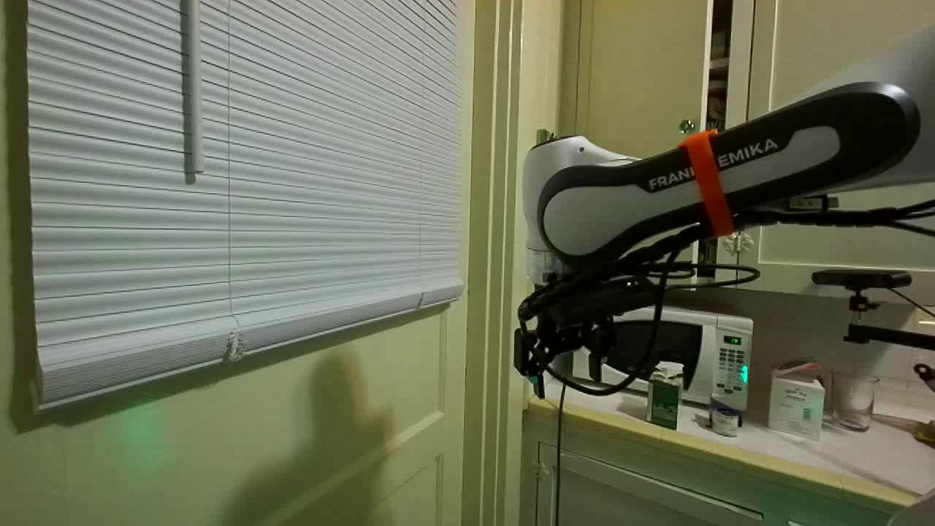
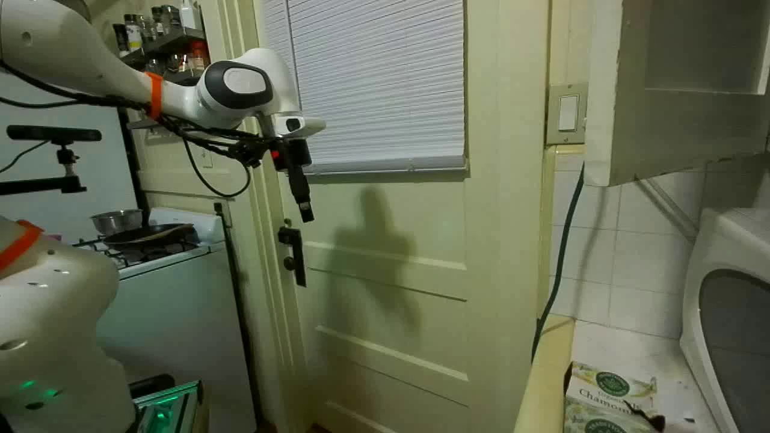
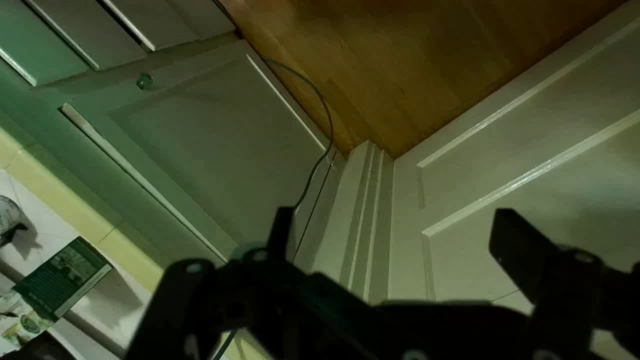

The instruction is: Turn off the light

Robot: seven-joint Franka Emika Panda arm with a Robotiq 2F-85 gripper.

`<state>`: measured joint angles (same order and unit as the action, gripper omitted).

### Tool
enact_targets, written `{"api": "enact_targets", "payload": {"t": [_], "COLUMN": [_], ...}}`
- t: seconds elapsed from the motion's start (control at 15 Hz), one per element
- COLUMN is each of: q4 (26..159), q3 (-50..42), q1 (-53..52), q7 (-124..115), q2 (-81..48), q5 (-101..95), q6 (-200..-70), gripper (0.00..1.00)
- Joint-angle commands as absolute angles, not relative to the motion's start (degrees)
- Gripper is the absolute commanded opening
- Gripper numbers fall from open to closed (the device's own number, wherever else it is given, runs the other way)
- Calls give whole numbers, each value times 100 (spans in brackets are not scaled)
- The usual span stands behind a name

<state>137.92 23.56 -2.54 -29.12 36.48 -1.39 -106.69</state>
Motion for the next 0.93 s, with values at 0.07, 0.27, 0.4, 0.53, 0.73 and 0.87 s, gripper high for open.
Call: {"api": "enact_targets", "payload": {"t": [0.07, 0.27, 0.4, 0.53, 0.73, 0.87], "q4": [13779, 13779, 13756, 13700, 13324, 12926], "q3": [2247, 2247, 2160, 1922, 1427, 1119], "q1": [-391, -391, -389, -381, -486, -534], "q7": [-2982, -2982, -2906, -2601, -1514, -693], "q2": [3608, 3608, 3592, 3669, 3639, 3516], "q5": [-219, -219, -191, -277, -403, -549], "q6": [-10653, -10653, -10718, -10986, -11049, -11001], "gripper": [100, 100, 100, 100, 100, 100]}}
